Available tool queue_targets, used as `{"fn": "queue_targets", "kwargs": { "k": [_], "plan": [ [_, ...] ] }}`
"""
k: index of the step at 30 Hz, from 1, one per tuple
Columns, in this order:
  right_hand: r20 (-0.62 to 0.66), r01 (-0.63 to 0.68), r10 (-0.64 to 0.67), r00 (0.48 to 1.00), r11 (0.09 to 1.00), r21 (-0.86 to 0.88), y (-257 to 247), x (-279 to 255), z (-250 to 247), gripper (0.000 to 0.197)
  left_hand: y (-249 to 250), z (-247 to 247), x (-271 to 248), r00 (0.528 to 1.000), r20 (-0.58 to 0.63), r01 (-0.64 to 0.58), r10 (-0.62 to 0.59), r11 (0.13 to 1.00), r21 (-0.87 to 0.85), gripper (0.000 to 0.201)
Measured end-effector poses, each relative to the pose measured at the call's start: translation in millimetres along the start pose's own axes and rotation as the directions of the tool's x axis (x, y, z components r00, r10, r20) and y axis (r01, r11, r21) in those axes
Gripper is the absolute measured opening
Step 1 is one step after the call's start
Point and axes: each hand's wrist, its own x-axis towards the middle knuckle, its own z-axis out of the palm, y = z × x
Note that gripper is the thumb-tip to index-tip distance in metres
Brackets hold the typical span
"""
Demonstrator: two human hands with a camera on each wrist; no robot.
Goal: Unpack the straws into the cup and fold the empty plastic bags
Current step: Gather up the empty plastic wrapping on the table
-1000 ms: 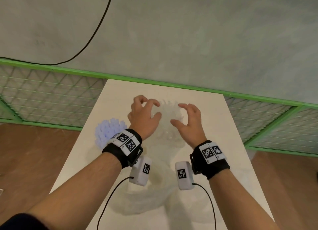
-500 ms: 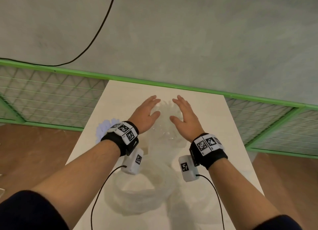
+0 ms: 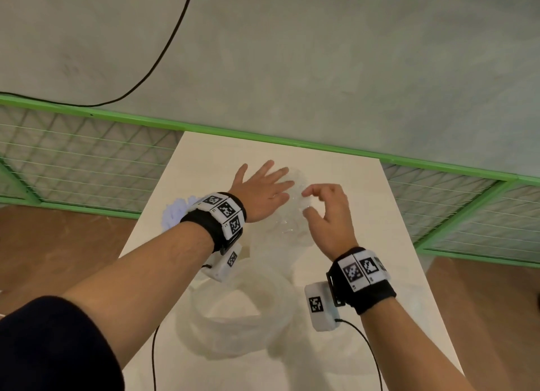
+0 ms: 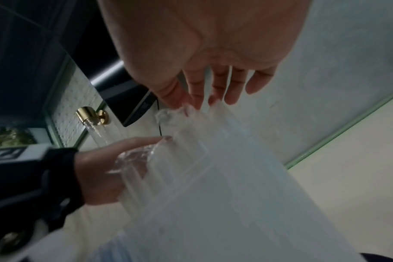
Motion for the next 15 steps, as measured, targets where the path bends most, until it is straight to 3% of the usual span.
{"fn": "queue_targets", "kwargs": {
  "k": [2,4,6,8,10,12,15],
  "plan": [
    [0.098,-0.001,0.013,0.995,0.993,-0.121,0,-9,1,0.032,-3,1,3,0.997,0.05,0.045,-0.051,0.992,0.118,0.053],
    [0.148,0.033,0.004,0.989,0.969,-0.246,3,-14,2,0.044,-5,1,4,0.995,-0.005,0.098,-0.098,0.985,0.14,0.052],
    [0.154,0.066,-0.015,0.988,0.941,-0.332,8,-18,1,0.05,-3,1,1,0.985,-0.093,0.152,-0.146,0.987,0.057,0.051],
    [0.126,0.044,-0.006,0.992,0.953,-0.3,9,-24,-2,0.048,3,-2,-7,0.957,-0.224,0.169,-0.183,0.982,-0.082,0.049],
    [0.063,0.078,-0.065,0.996,0.968,-0.238,5,-33,-4,0.042,10,-5,-23,0.898,-0.395,0.14,-0.196,0.976,-0.168,0.037],
    [0.046,0.166,-0.159,0.986,0.956,-0.244,-1,-41,-3,0.03,14,-6,-43,0.857,-0.481,0.115,-0.183,0.979,-0.167,0.023],
    [0.134,0.219,-0.18,0.975,0.892,-0.396,-2,-43,6,0.039,18,4,-64,0.921,-0.36,0.109,-0.149,0.986,-0.129,0.017]
  ]
}}
